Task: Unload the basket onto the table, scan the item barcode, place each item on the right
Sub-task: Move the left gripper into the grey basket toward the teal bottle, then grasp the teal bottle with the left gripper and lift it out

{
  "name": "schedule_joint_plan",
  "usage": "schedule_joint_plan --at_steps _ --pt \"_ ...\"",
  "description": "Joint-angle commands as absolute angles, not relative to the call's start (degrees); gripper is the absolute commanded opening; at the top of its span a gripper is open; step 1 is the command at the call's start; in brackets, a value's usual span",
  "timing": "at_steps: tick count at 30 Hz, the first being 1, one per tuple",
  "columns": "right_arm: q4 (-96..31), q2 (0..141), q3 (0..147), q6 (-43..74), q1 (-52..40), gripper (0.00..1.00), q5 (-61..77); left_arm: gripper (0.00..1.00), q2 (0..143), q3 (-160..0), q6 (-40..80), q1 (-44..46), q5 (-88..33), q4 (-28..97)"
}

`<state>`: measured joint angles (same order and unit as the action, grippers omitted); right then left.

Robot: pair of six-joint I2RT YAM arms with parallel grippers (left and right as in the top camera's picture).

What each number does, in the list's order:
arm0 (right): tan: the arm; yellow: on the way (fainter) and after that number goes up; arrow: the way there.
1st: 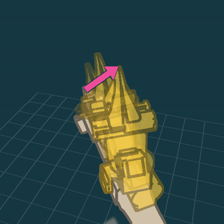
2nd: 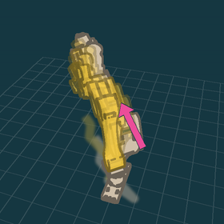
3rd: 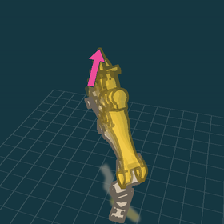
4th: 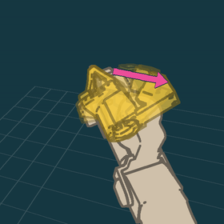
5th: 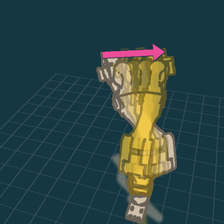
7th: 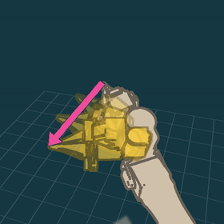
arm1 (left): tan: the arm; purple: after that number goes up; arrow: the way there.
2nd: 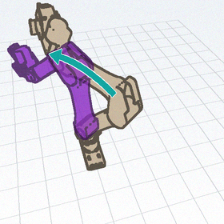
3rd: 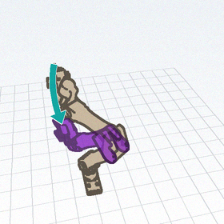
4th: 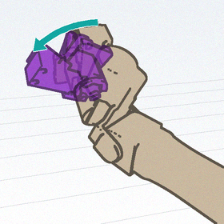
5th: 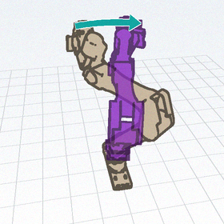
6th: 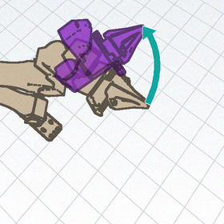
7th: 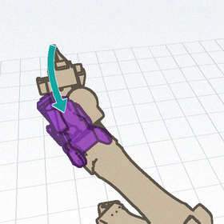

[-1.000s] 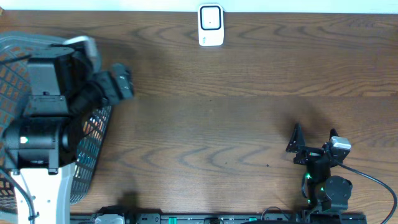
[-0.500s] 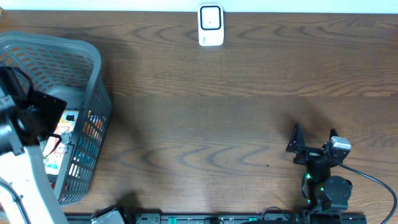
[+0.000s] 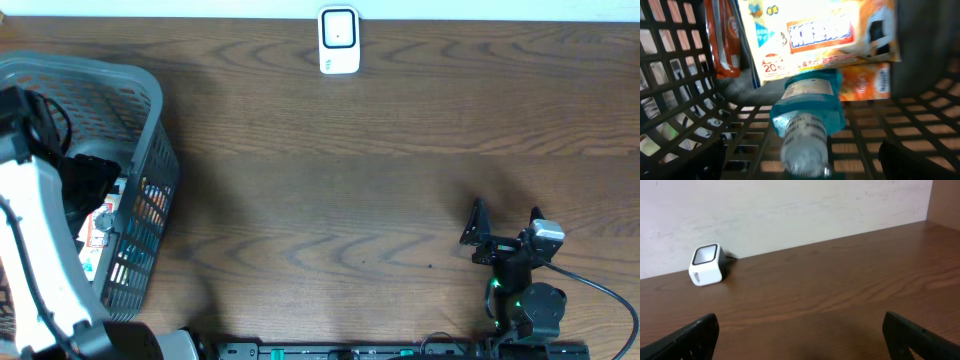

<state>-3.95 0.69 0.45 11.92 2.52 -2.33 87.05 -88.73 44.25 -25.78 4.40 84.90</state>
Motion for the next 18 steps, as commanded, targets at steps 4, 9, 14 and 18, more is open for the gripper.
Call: schedule_joint_plan --at_steps 4,9,14,18 --pt "-4.03 0.38 0.32 11.53 2.20 0.99 -2.61 0.98 92.47 -88.27 46.00 -26.00 4.03 88.01" --pt "-4.03 0.38 0.32 11.53 2.20 0.99 -2.61 0.98 93.23 -85.60 47.13 -26.00 3.86 87.64" --pt "-4.03 0.38 0.32 11.53 2.20 0.99 -2.61 0.98 93.23 -80.44 47.72 -25.91 3.42 83.53" --pt "-4.03 0.38 0.32 11.53 2.20 0.99 -2.61 0.98 93.23 -76.99 47.72 -25.91 3.01 79.94"
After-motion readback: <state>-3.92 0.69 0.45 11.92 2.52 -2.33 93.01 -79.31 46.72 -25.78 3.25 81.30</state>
